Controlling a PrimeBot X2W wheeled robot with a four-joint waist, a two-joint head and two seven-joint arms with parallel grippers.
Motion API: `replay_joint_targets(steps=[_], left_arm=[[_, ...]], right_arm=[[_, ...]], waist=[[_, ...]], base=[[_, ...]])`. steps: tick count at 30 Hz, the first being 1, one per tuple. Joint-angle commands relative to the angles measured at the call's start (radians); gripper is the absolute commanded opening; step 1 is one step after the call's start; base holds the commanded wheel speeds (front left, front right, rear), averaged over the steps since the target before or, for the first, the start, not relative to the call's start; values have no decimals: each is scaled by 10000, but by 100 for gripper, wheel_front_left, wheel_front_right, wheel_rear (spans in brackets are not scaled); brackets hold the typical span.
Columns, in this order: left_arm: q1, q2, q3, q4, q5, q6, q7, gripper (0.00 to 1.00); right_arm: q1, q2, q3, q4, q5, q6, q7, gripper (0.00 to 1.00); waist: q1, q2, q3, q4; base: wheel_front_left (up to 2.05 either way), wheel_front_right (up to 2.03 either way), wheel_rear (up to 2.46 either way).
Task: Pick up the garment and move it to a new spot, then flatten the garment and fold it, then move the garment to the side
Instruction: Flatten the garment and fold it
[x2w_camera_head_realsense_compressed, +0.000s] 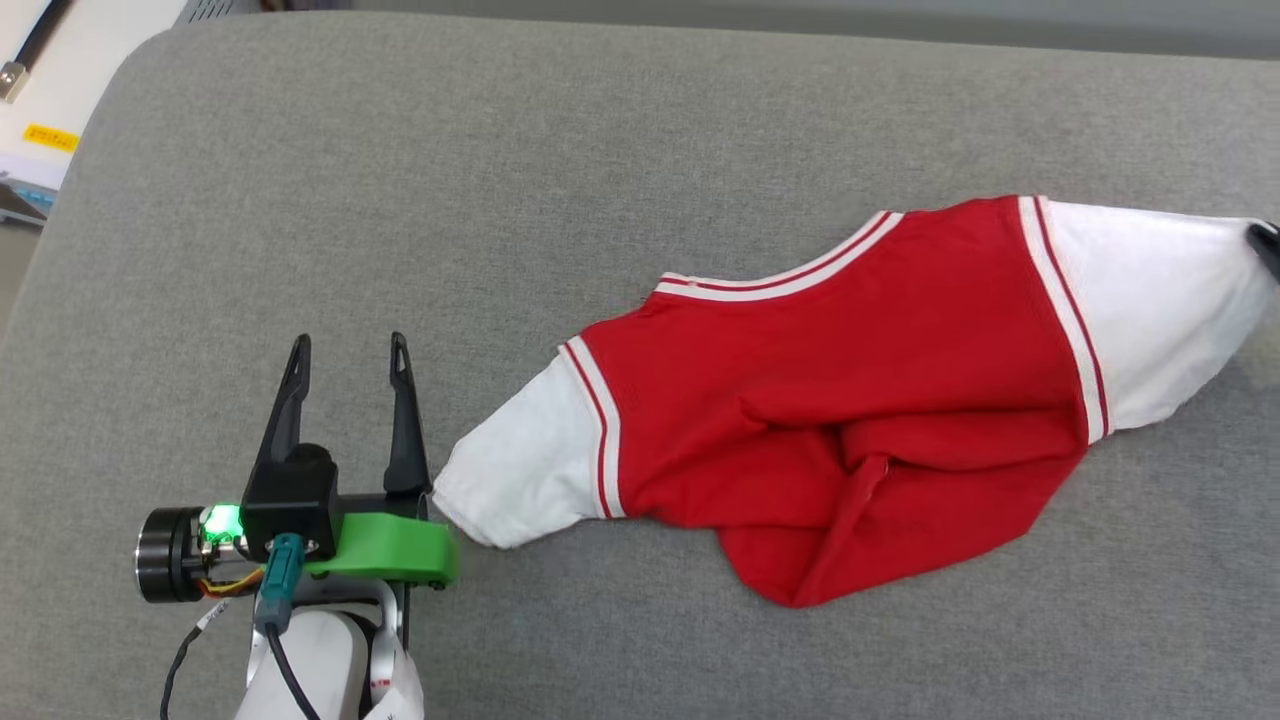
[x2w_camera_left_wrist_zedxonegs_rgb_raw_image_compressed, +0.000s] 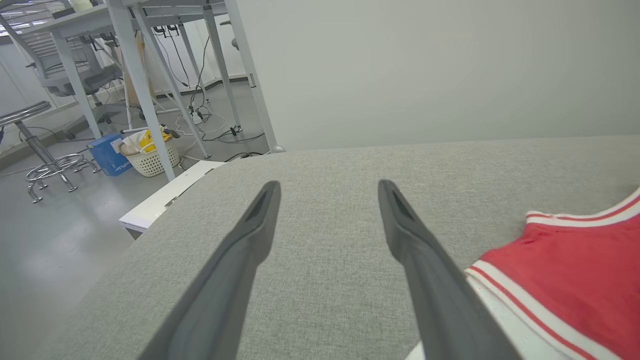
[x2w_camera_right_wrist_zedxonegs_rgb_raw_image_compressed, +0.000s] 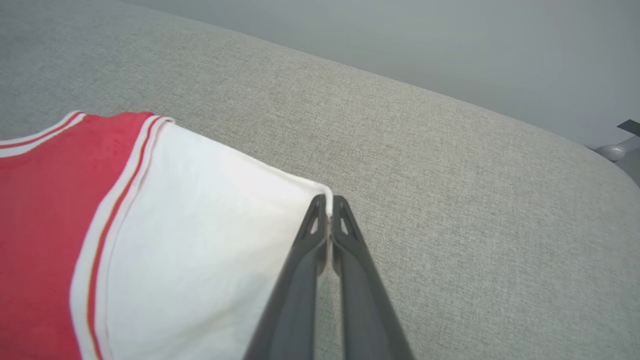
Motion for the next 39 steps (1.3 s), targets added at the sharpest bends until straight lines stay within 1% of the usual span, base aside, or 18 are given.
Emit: replay_joint_targets(steps=[1,5,8,10,13,16,19,21,22,23,28,31,32,36,39], left_arm=[[181,-17,55,-8,93,-80,-57,100],[401,-16,152,10,148,-182,-57,100],[457,-52,179,50,199,-240,-57,100],[446,-85,179,96,241,-291,-57,100],[410,-121,166,153,284,-371,-57,100],[363,-144,171,234,317,-451,-57,100],[351,-157,216,334,329,-491,-57,100],[374,-160,257,406,326,-520,-57,100],[402,-156,281,448,319,-541,-57,100],[426,-145,309,486,308,-563,-57,100],[306,106,545,677,185,-856,-57,100],[52,329,679,795,20,-1198,-57,100],[-381,660,740,984,-166,-1724,-57,100],[-1269,1202,653,1408,-351,-2488,82,100],[-2166,1625,385,1658,-469,-2937,658,100]], right_arm=[[348,-158,-152,80,204,-9,-216,0],[1102,-463,-427,300,591,-9,-438,0],[1624,-477,-683,693,1058,-9,-451,0],[2011,-447,-838,1187,1373,-9,-388,0],[2480,-285,-922,1863,1660,-9,-245,0],[2819,8,-941,2418,1856,-9,-153,0],[2939,287,-957,2716,1980,-9,-148,0],[2912,404,-975,2852,1934,-9,-391,2],[2868,466,-1007,2914,1897,-9,-599,47],[2806,493,-1027,2955,1810,-9,-854,100],[2407,563,-1218,3436,940,-9,-2738,100],[2158,729,-1550,3541,268,-9,-3099,100],[1937,831,-2739,2882,-875,-9,-3129,100],[2634,1328,-4757,1467,-2642,-9,-3133,100],[3459,1937,-6134,301,-3880,-9,-3134,100]], waist=[[0,-1,-318,-290],[0,-1,-484,-493],[0,-1,-538,-611],[0,-1,-549,-638],[0,-1,-554,-618],[0,-1,-538,-582],[0,-1,-572,-585],[0,-1,-657,-611],[0,-1,-716,-632],[0,-1,-781,-653],[0,-1,-1122,-753],[0,-1,-1256,-855],[0,-1,-1306,-988],[0,-1,-1255,-1137],[0,-1,-1167,-1214]], base=[[0,0,0],[0,0,0],[0,0,0],[0,0,0],[0,0,0],[0,0,0],[0,0,0],[0,0,0],[0,0,0],[0,0,0],[0,0,0],[0,0,0],[0,0,0],[0,0,0],[0,0,0]])
